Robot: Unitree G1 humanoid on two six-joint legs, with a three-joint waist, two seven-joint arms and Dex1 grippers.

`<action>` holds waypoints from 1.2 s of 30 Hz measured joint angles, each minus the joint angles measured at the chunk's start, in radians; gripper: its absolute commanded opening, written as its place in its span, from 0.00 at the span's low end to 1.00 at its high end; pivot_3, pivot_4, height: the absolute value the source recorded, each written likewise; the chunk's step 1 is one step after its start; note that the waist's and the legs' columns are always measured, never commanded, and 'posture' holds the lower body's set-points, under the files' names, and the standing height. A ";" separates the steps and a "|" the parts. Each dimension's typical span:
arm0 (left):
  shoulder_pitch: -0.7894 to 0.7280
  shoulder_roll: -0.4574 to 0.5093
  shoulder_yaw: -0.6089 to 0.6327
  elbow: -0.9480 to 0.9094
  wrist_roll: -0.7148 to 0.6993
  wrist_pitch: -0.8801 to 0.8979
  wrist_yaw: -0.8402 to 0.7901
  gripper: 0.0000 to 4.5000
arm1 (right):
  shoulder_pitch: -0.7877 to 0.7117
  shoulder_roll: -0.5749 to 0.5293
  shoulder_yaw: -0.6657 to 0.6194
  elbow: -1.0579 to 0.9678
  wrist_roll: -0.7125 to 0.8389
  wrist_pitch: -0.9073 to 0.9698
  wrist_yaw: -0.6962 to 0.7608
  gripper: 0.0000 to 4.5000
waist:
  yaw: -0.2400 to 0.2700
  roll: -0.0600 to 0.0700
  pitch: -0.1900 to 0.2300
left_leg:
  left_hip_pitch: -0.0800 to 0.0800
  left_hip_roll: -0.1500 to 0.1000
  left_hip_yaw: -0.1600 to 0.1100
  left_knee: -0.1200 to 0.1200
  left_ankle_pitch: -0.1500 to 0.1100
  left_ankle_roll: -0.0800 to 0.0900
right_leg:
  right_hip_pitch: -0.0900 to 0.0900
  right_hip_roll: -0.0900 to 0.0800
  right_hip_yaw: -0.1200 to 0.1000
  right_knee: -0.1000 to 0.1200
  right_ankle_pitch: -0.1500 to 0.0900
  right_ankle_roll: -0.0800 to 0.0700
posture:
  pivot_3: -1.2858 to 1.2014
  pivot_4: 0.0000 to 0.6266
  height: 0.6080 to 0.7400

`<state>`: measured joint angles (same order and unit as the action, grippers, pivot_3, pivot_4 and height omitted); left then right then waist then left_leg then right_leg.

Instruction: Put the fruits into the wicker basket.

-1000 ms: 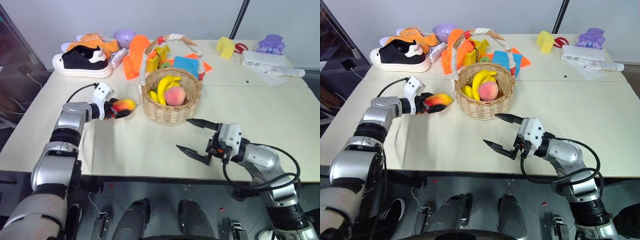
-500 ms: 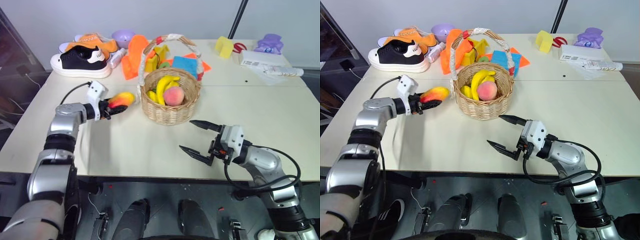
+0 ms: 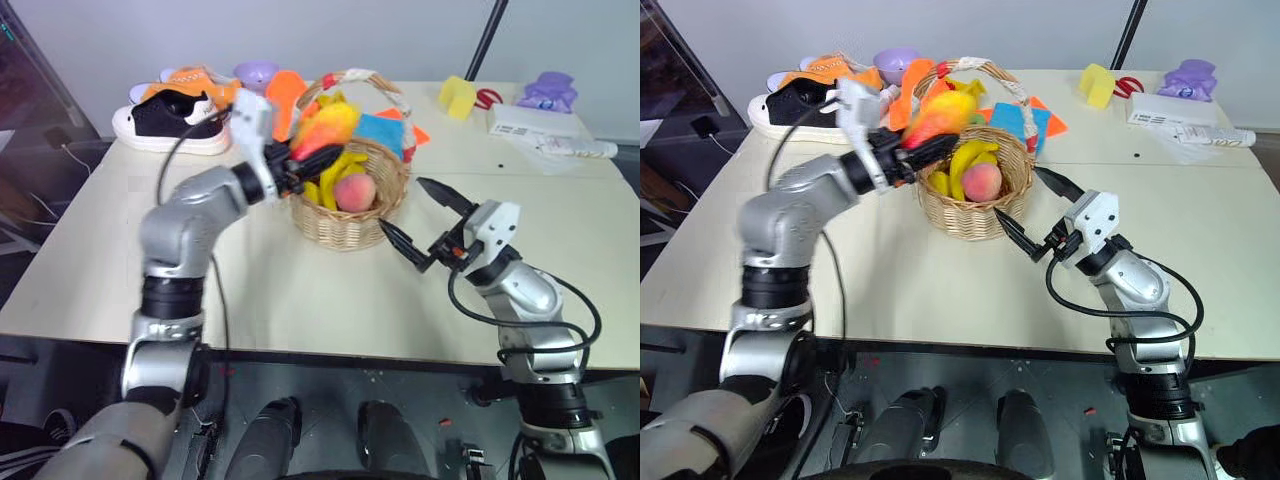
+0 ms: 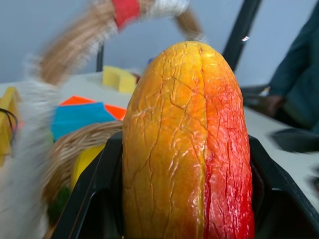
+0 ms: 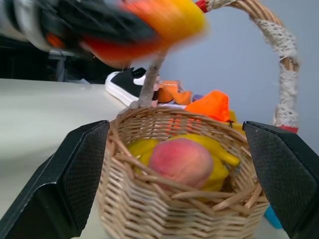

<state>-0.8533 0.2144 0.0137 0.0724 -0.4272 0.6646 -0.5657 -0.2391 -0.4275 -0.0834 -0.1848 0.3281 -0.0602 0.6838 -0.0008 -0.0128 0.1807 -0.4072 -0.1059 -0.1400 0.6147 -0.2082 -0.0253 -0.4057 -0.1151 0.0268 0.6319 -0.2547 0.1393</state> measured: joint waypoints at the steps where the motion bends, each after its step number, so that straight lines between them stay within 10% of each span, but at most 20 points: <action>1: -0.006 -0.025 0.000 0.029 0.011 -0.018 0.016 0.48 | 0.001 0.000 0.000 0.000 -0.001 0.000 -0.007 1.00 | -0.003 0.000 0.000 | 0.000 0.000 0.000 0.000 0.000 0.000 | 0.000 0.000 0.000 0.000 0.000 0.000 | 0.52 0.24 1.00; 3: -0.027 -0.062 -0.014 0.089 0.045 -0.067 0.050 0.48 | 0.003 0.000 0.000 -0.003 -0.002 0.005 -0.017 1.00 | -0.008 0.000 0.000 | -0.001 0.000 0.000 0.000 0.000 0.000 | -0.001 0.000 0.000 0.000 0.000 0.000 | 0.52 0.24 1.00; 8: -0.054 -0.069 -0.031 0.148 0.096 -0.147 0.076 0.99 | 0.028 0.000 0.001 -0.031 -0.002 0.021 -0.033 1.00 | -0.014 0.000 0.000 | 0.000 0.000 0.000 0.000 0.000 0.000 | 0.000 0.000 0.000 0.000 0.000 0.000 | 0.52 0.24 1.00; 25: 0.320 0.187 0.024 -0.325 -0.028 -0.041 -0.049 0.99 | 0.023 -0.004 0.001 -0.059 -0.001 0.094 -0.070 1.00 | -0.015 0.001 0.000 | 0.000 0.001 0.000 0.000 0.000 0.000 | 0.000 0.000 0.001 0.000 0.000 0.000 | 0.52 0.24 1.00; 36: 0.707 0.337 0.280 -0.508 -0.098 -0.136 -0.121 0.99 | -0.274 0.072 0.005 0.154 -0.061 0.260 -0.272 1.00 | -0.009 0.001 0.000 | 0.000 0.002 0.000 -0.001 0.000 0.000 | -0.001 0.000 0.001 -0.001 0.000 -0.002 | 0.52 0.24 1.00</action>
<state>-0.1461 0.5516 0.2941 -0.4360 -0.5256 0.5286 -0.6866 -0.5134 -0.3560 -0.0784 -0.0309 0.2666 0.2000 0.4122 -0.0100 -0.0118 0.1805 -0.4076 -0.1043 -0.1401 0.6135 -0.2083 -0.0254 -0.4065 -0.1147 0.0281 0.6306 -0.2545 0.1377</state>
